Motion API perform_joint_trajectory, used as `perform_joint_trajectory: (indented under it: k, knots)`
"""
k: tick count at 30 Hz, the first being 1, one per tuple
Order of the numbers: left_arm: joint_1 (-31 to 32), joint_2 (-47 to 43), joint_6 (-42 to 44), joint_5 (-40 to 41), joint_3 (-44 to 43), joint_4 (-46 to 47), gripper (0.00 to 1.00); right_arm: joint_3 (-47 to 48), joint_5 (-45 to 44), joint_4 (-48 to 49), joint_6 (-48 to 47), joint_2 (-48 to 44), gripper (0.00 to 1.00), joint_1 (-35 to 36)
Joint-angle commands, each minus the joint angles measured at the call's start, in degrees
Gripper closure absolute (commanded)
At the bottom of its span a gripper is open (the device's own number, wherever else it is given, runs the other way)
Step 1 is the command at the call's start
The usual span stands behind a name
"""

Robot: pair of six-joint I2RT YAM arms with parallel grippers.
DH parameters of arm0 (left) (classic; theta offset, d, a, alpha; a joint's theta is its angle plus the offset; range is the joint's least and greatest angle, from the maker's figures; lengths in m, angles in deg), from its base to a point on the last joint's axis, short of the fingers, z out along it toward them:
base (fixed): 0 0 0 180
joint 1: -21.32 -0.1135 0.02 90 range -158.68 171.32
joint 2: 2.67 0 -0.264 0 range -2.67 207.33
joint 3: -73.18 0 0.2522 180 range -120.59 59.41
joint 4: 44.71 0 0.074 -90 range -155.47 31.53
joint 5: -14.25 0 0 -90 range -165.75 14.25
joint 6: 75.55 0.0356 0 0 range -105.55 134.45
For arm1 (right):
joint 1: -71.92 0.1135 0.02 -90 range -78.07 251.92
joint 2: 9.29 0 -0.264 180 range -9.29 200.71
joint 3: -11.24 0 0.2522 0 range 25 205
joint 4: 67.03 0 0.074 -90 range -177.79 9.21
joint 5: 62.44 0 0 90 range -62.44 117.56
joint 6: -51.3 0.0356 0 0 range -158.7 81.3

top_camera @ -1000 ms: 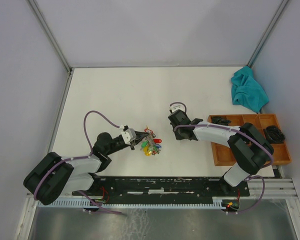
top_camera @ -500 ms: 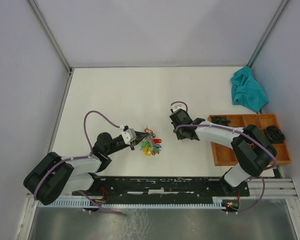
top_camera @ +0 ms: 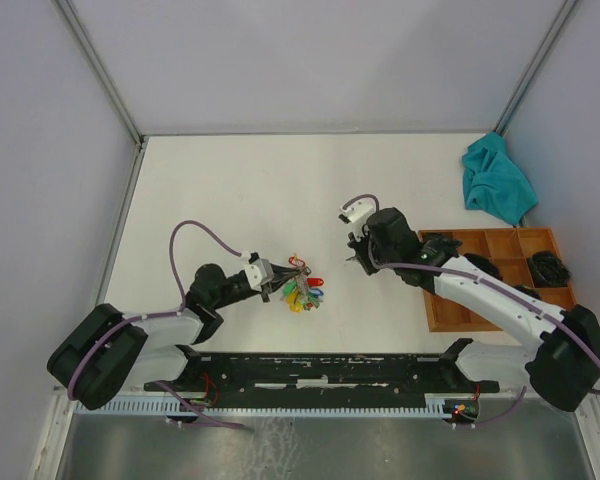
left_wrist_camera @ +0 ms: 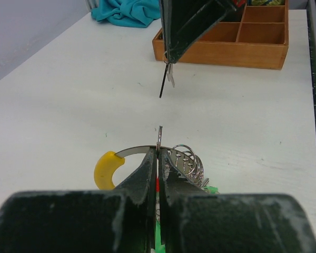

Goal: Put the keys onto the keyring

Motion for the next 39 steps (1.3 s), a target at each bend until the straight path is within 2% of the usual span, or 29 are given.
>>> perform_joint_trajectory:
  k: [1,10,19,23,30,39]
  knots:
    - [0.2,0.3,-2.2,-3.6,-2.6,3.2,0.97,-0.8,12.9,3.0,-12.2,-5.4,0.99,-0.1]
    - [0.2,1.8,-2.3,-8.6,-3.7,3.3,0.97,-2.4,30.3,7.0,-21.6,-6.9,0.99,-0.2]
    - [0.2,3.9,-1.6,-13.1,-4.4,3.4,0.97,-2.3,39.2,10.9,-25.7,-6.3,0.99,0.7]
    - [0.2,4.8,-1.5,-14.7,-4.5,4.5,0.97,-1.2,38.4,9.6,-27.4,-5.5,0.99,3.1]
    - [0.3,5.8,-1.9,-15.7,-4.7,5.1,0.97,-0.4,31.3,7.8,-31.0,-4.2,0.99,9.3]
    - [0.2,6.1,-2.1,-17.0,-5.0,5.1,0.97,-0.4,26.0,8.2,-32.7,-3.4,0.99,12.0]
